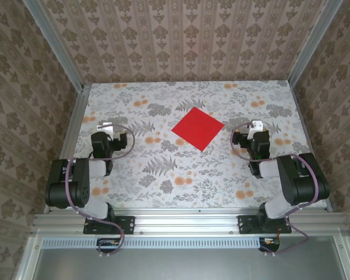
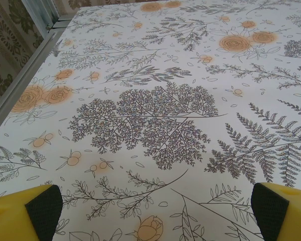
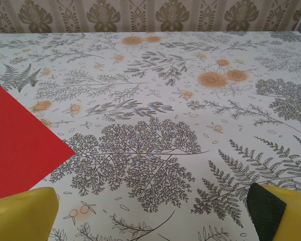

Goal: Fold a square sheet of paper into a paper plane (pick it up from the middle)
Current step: Rotate the square sheet of paper at the center of the table.

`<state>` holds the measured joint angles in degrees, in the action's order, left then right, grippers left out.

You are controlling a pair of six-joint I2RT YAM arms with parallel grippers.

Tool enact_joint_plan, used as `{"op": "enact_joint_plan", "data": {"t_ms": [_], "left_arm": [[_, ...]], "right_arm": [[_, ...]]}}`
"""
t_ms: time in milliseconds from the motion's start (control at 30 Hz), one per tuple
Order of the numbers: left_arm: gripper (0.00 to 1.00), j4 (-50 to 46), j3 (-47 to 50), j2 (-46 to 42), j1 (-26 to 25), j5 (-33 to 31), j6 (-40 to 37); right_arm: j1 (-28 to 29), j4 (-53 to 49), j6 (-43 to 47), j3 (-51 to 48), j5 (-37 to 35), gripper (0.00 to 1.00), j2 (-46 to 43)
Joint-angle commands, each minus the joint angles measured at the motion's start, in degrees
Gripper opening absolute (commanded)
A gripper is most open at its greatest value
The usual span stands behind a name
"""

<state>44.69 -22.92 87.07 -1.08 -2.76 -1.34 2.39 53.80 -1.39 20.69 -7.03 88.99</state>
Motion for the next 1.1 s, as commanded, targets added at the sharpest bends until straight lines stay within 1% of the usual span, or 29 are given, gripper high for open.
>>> {"op": "enact_joint_plan", "data": {"t_ms": [0, 733, 800, 900, 1000, 1067], "left_arm": [[1.0, 1.1, -1.1, 0.2, -0.3, 0.0, -1.1], [1.0, 1.4, -0.8, -0.1, -0.2, 0.2, -1.1], [1.0, -1.2, -2.0, -1.3, -0.5, 0.3, -1.4], [1.0, -9.7, -4.2, -6.0, -0.3, -1.1, -0.3], [1.0, -16.2, -5.3, -11.3, -0.2, -0.9, 1.1], [1.0, -21.4, -6.7, -14.6, -0.2, -1.9, 3.5]], "right_arm": [[0.1, 0.9, 0.5, 0.9, 0.8, 1.0, 0.0], [-0.7, 0.1, -0.4, 1.3, 1.3, 1.0, -0.2], [-0.4, 2.3, -0.4, 0.1, -0.3, 1.0, -0.8], [0.1, 3.1, -1.1, -2.1, -4.2, 1.0, -4.5], [0.9, -1.4, -1.4, -2.4, -8.4, 1.0, -11.0], [2.0, -8.3, -1.5, -1.0, -11.5, 1.0, -16.6]]}}
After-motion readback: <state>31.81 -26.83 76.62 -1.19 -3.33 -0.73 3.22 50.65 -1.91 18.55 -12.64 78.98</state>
